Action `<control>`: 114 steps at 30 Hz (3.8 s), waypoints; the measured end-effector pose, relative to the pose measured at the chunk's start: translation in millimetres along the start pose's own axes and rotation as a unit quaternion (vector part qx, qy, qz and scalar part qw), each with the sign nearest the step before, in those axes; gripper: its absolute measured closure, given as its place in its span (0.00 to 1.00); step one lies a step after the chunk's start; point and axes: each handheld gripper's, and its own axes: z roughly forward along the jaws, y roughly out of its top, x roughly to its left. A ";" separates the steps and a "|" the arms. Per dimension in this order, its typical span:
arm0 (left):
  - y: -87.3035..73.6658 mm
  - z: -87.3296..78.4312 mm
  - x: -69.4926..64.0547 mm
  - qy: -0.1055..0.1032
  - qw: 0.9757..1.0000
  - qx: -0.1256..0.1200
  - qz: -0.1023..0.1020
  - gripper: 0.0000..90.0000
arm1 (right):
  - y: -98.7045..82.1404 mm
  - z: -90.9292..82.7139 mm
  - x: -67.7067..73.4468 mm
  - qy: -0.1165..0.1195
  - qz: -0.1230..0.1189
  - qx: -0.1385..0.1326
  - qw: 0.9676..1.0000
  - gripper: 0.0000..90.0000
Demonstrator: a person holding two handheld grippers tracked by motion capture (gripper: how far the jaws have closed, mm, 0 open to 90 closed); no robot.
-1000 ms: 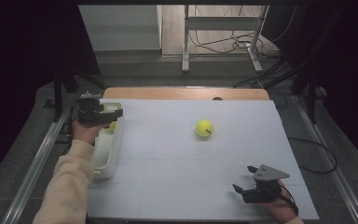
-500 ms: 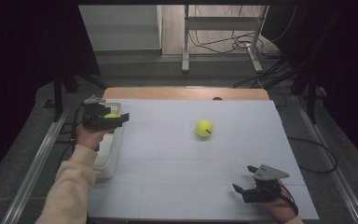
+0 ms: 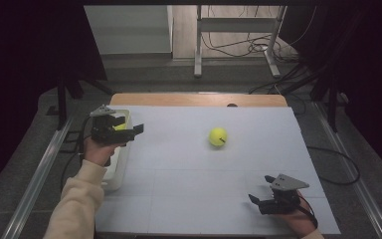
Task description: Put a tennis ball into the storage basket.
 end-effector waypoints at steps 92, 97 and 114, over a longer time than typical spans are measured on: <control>-13.7 135.2 -111.4 -0.105 0.988 0.067 0.088 0.16 | 5.7 2.4 -8.8 -0.007 0.017 -0.023 1.000 0.14; -14.1 145.8 -114.4 -0.107 0.988 0.074 0.089 0.16 | 5.5 2.3 -8.9 -0.006 0.018 -0.024 1.000 0.14; -12.8 169.3 -124.0 -0.101 0.986 0.088 0.100 0.16 | 5.3 2.1 -8.4 -0.005 0.017 -0.024 1.000 0.14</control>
